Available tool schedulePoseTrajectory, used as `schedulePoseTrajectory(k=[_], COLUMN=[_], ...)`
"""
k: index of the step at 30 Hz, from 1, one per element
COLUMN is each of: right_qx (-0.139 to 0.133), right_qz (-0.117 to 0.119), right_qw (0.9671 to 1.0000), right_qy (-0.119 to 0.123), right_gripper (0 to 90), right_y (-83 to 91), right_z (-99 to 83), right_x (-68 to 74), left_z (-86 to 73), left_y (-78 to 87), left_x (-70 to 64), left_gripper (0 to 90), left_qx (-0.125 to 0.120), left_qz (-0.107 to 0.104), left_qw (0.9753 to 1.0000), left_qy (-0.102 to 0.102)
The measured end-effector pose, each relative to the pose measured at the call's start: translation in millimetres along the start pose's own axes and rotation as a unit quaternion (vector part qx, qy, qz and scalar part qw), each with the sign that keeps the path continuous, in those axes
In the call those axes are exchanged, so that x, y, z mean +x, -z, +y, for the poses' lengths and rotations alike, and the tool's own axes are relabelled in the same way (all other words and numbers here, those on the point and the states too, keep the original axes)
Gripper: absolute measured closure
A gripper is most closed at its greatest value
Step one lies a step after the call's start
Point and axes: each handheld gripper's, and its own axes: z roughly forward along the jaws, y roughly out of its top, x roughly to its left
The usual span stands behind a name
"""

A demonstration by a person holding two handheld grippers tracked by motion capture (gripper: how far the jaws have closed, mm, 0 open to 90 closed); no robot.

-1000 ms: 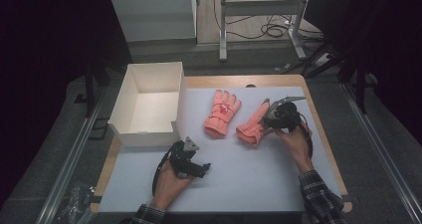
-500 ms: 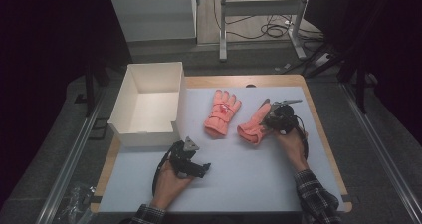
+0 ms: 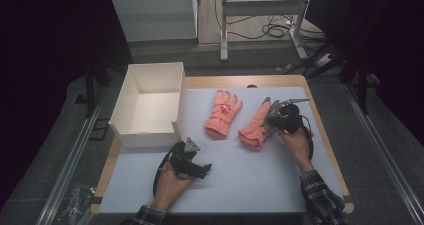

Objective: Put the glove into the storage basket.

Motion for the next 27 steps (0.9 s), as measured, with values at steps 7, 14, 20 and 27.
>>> schedulePoseTrajectory(k=[7, 14, 20, 27], right_qx=[-0.010, -0.019, -0.024, -0.019], right_qz=[0.019, 0.053, 0.090, 0.138], right_qw=[0.9997, 0.9980, 0.9943, 0.9861], right_qy=[0.013, 0.028, 0.051, 0.090], right_gripper=[85.6, 85.6, 85.8, 85.9], right_y=[16.0, 33.4, 49.5, 62.1], right_z=[2.7, 1.1, -3.0, -9.4], right_x=[4.4, 11.1, 21.0, 35.7], left_z=[0.0, 0.0, 0.0, 0.1], left_y=[0.0, 0.0, 0.0, 0.3], left_x=[-0.1, -0.1, -0.1, 0.5], left_gripper=[0.0, 0.0, 0.0, 0.0], left_qx=[0.000, 0.000, 0.000, 0.001], left_qz=[0.000, 0.000, 0.000, 0.001], left_qw=[1.0000, 1.0000, 1.0000, 1.0000], left_qy=[0.001, 0.001, 0.001, -0.003])
